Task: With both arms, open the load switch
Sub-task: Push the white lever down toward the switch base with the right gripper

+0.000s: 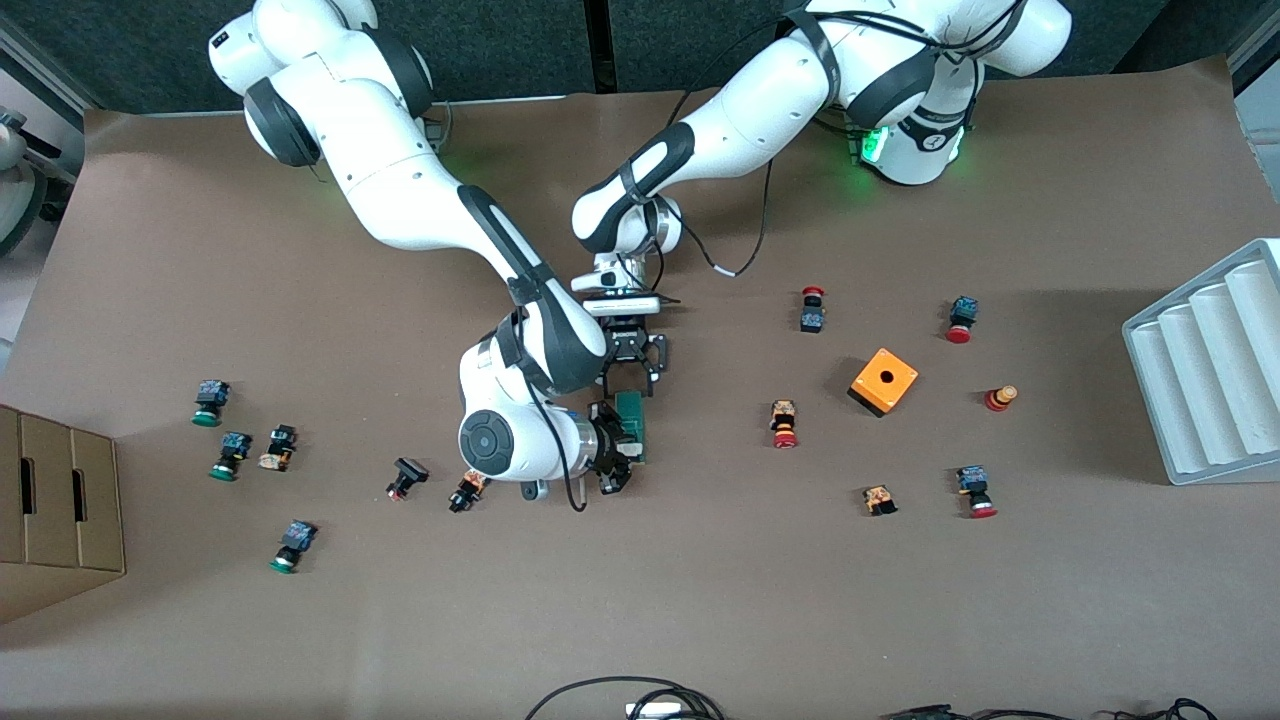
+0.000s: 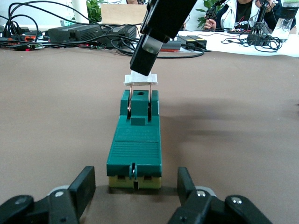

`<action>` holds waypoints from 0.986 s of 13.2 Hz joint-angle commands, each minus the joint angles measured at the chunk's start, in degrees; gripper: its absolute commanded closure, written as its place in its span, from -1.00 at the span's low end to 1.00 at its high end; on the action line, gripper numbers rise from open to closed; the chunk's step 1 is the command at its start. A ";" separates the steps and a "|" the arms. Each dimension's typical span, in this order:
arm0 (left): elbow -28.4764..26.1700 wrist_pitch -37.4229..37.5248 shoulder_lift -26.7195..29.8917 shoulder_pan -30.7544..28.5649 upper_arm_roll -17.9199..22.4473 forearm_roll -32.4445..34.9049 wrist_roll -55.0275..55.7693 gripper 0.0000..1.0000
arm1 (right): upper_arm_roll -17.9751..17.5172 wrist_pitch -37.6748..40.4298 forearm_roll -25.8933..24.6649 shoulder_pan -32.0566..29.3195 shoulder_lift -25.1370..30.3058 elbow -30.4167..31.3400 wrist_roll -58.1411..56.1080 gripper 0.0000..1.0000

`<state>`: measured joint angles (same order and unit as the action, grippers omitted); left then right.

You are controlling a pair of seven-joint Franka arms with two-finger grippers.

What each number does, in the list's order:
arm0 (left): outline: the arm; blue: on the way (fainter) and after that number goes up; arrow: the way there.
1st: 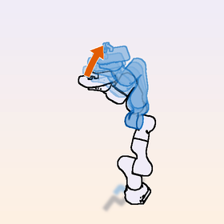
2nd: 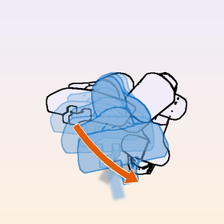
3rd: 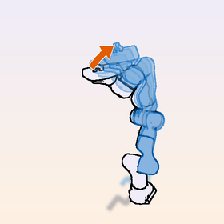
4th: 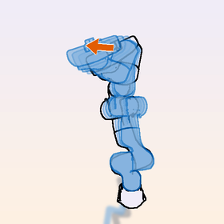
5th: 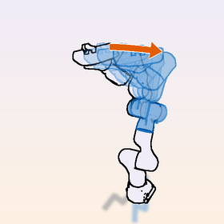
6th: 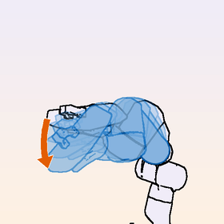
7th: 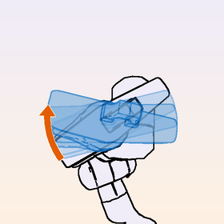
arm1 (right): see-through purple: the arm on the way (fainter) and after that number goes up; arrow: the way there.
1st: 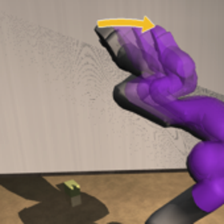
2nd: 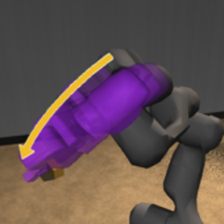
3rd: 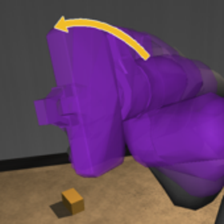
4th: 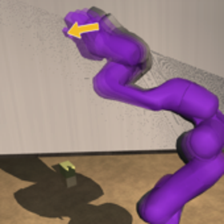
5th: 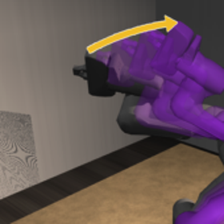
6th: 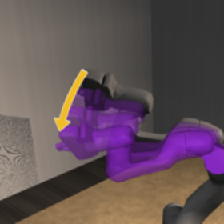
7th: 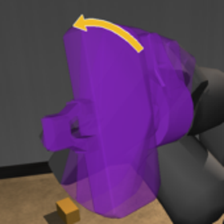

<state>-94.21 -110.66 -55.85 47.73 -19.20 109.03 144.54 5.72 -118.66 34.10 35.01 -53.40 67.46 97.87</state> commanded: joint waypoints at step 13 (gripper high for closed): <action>0.52 0.88 -0.05 0.78 0.05 0.22 -0.05 -0.60 | -0.18 0.98 -0.44 0.23 2.51 4.42 -0.75 0.47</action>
<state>-94.18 -110.62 -55.85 47.74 -19.29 109.04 144.53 5.94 -118.89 34.10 35.01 -53.31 67.68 97.82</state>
